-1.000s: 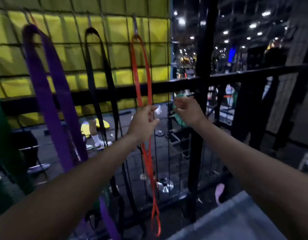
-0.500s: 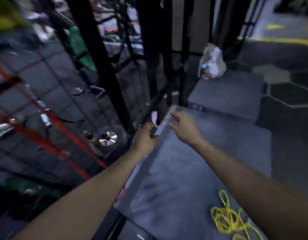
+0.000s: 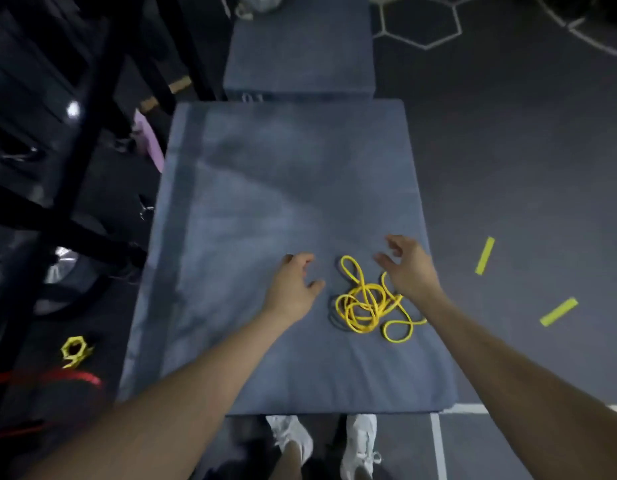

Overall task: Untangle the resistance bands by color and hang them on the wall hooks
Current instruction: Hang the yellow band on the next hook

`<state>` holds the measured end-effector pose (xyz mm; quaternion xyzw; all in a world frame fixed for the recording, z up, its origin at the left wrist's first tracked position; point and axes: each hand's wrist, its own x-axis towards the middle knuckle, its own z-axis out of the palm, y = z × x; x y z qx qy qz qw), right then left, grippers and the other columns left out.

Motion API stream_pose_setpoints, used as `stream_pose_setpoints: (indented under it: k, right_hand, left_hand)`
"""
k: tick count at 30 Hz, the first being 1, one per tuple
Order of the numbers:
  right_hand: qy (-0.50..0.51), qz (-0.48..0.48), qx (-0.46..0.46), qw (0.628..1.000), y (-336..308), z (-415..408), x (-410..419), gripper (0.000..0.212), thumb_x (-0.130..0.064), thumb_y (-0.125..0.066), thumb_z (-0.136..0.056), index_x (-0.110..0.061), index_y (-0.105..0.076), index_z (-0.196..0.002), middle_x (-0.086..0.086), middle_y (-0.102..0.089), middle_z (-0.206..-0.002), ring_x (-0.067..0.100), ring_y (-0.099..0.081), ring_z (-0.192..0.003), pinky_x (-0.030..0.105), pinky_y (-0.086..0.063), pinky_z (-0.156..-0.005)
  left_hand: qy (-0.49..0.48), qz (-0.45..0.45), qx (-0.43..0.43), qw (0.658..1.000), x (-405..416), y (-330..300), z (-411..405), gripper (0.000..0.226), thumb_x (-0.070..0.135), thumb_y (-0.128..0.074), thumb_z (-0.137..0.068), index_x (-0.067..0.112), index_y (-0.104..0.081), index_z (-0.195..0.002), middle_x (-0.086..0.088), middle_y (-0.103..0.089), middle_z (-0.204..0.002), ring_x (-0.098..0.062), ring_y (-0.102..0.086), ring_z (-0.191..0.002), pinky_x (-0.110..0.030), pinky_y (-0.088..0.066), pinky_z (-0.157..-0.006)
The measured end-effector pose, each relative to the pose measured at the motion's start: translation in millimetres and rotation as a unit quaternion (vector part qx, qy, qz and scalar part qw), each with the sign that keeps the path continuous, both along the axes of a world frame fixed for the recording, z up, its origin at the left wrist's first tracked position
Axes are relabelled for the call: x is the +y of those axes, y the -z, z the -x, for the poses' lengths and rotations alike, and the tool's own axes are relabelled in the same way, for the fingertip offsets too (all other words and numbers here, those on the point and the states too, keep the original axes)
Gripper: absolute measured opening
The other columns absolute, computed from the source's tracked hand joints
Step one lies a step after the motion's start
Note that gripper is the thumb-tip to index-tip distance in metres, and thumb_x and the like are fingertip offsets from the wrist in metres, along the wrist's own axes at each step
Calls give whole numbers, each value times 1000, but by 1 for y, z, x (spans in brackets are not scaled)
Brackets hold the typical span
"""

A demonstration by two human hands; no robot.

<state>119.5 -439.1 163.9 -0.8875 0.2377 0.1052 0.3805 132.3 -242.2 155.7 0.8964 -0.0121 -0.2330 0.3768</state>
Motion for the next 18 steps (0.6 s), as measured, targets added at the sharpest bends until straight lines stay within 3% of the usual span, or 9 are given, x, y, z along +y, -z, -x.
stream_pose_setpoints:
  k: [5, 9, 12, 14, 18]
  right_hand:
    - [40, -5, 55, 998, 83, 51, -46, 41, -23, -66, -85, -7, -57, -121, 17, -59, -121, 31, -55, -115, 39, -43, -94]
    - [24, -4, 73, 997, 135, 88, -68, 38, -26, -64, -87, -10, -59, -120, 14, -58, -121, 30, -54, -115, 32, -41, -88]
    - [4, -4, 77, 997, 162, 105, -77, 37, -25, -63, -87, -7, -58, -120, 16, -58, -122, 30, -55, -114, 34, -42, -91]
    - [-5, -13, 84, 996, 176, 110, -80, 37, -23, -63, -87, -9, -58, -121, 16, -56, -122, 30, -54, -115, 35, -42, -93]
    - [-17, -31, 81, 996, 190, 116, -81, 36, -24, -62, -88, -12, -58, -122, 11, -53, -122, 25, -55, -109, 12, -30, -76]
  left_hand:
    - [27, -14, 49, 998, -43, 86, 42, 60, 23, -75, -74, 12, -51, -127, -9, -51, -126, -23, -54, -115, -33, -43, -98]
    - [72, -105, 31, 991, -74, 138, 77, 69, 33, -77, -71, 22, -46, -131, -2, -43, -132, -23, -42, -124, -35, -37, -103]
    - [107, -172, 4, 979, -93, 166, 93, 73, 36, -75, -71, 28, -41, -134, 5, -33, -139, -20, -32, -130, -35, -28, -105]
    - [122, -220, -9, 968, -100, 182, 97, 65, 36, -73, -74, 28, -43, -131, 7, -32, -138, -19, -29, -130, -37, -25, -107]
    - [117, -277, -52, 952, -99, 200, 100, 37, 30, -66, -81, 27, -55, -116, 3, -41, -129, -22, -33, -125, -39, -25, -108]
